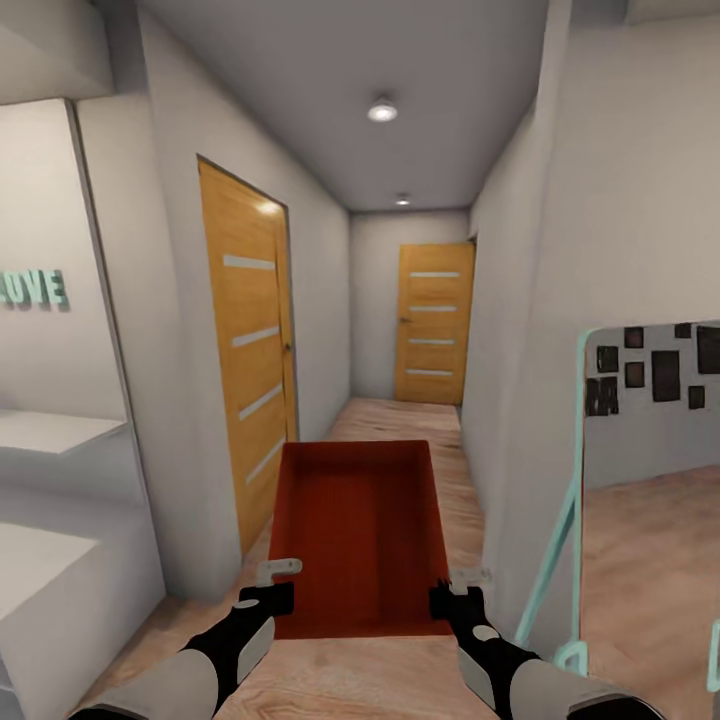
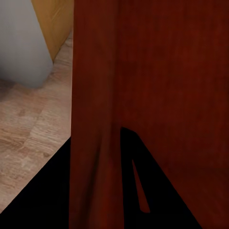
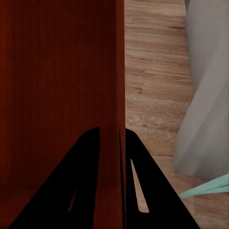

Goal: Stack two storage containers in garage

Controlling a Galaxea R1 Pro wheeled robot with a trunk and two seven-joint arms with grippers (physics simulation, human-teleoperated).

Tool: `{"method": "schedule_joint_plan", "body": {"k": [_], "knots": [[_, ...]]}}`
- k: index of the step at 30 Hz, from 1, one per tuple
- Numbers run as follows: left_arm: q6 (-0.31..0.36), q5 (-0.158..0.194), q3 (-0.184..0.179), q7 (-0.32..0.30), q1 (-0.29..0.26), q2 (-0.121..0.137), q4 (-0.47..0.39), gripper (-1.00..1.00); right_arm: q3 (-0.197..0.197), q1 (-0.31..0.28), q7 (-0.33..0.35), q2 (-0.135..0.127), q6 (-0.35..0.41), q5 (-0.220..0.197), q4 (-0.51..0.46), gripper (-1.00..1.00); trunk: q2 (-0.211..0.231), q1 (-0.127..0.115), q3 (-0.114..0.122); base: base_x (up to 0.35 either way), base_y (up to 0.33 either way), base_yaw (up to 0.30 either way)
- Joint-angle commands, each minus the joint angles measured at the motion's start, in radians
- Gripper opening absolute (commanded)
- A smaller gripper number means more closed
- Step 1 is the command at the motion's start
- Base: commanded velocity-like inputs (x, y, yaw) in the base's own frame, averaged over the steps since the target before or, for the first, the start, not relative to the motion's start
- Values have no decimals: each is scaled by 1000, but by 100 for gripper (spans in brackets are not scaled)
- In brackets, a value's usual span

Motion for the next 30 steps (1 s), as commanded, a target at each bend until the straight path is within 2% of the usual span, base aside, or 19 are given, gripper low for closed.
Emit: {"method": "schedule_joint_plan", "body": {"k": [1,18,30], "knots": [[-26,-6,76,13,-1,51,-35,-100,-26,0,-1,0,-6,-19,9,-100,0,1,0,322,167,-3],[-26,-5,76,13,-1,51,-35,-100,-26,0,-1,0,-6,-19,9,-100,0,1,0,313,192,-4],[-26,-5,77,13,-1,51,-35,-100,-26,0,-1,0,-6,-19,9,-100,0,1,0,305,215,-209]]}}
